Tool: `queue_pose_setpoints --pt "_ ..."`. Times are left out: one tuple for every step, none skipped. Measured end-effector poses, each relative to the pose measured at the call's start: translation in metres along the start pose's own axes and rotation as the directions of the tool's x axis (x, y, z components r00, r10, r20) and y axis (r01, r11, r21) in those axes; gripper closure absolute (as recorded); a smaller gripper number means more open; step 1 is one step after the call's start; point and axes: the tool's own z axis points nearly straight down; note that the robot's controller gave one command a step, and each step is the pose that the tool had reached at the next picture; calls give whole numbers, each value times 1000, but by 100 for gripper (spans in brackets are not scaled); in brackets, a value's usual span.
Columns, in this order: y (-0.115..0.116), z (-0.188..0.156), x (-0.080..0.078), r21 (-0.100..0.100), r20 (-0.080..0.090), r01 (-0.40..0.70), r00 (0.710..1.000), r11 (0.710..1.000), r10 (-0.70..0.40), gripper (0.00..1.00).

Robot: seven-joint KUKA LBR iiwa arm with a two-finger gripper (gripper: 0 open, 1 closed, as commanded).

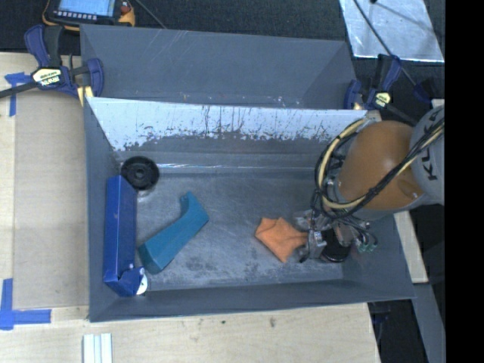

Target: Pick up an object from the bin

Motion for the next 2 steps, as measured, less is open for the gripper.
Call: queue_pose_setpoints --pt "0 0 0 0 0 0 1000 1000 0 100" --pt "-13 0 25 -3 -1 22 1000 1000 -22 100"
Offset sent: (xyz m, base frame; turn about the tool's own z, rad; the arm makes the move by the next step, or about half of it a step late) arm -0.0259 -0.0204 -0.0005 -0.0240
